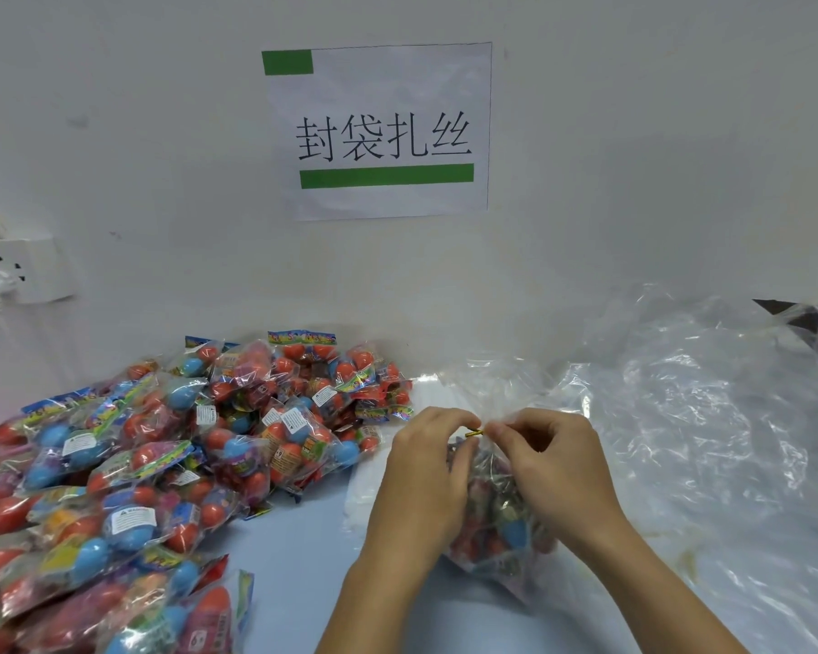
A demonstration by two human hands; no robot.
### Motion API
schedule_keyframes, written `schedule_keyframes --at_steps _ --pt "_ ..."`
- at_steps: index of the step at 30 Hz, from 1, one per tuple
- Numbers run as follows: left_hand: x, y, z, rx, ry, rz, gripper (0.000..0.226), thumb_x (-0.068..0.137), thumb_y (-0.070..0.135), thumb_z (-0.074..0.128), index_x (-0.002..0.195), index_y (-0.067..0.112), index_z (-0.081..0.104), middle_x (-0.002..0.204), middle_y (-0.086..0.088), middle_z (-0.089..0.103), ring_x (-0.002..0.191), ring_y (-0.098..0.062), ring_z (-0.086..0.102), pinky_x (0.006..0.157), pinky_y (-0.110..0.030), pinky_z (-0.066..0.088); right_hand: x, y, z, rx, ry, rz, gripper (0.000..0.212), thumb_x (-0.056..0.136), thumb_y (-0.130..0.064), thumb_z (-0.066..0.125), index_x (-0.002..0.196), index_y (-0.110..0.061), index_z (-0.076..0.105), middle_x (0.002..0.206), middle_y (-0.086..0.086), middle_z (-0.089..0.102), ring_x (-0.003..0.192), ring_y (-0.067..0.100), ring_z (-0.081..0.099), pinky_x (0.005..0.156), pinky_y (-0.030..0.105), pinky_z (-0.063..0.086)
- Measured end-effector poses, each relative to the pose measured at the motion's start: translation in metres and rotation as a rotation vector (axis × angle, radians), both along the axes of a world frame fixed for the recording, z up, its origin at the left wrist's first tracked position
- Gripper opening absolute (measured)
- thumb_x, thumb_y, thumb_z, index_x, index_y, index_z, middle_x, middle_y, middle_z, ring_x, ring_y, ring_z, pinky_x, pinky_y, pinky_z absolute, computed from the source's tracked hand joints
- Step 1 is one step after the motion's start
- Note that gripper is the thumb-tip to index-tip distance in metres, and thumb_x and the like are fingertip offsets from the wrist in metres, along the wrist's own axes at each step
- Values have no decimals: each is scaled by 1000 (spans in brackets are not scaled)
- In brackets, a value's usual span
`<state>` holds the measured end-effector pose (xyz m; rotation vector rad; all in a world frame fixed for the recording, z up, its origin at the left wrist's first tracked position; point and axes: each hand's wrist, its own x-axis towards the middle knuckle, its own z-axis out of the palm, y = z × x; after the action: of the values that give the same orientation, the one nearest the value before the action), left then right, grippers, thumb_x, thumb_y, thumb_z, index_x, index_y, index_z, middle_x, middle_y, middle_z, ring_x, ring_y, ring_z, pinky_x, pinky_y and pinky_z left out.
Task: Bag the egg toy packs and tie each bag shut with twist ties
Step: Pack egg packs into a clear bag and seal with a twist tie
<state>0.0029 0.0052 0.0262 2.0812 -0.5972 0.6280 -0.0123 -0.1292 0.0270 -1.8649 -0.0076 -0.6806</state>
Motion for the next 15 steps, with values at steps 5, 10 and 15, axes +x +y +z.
schedule_keyframes --at_steps 5,10,15 --pt "-1 2 2 91 -80 44 17 100 15 54 105 15 70 107 6 63 97 -8 56 86 -19 45 -1 1 1 -6 -8 -7 26 88 -10 75 63 -20 75 60 -2 67 65 23 62 67 38 57" --pt "-3 1 4 84 -137 70 17 101 16 53 97 11 68 106 4 56 89 -9 54 78 -21 48 -3 3 3 -60 -33 -10 26 87 -10 75 64 -21 74 60 -6 67 58 15 58 61 28 53" --pt "-8 -12 1 -27 -94 130 17 100 18 54 85 12 57 102 4 48 85 -4 52 70 -18 47 -5 9 4 -51 -67 -10 27 87 -10 74 63 -21 74 57 -8 66 51 4 53 54 13 43"
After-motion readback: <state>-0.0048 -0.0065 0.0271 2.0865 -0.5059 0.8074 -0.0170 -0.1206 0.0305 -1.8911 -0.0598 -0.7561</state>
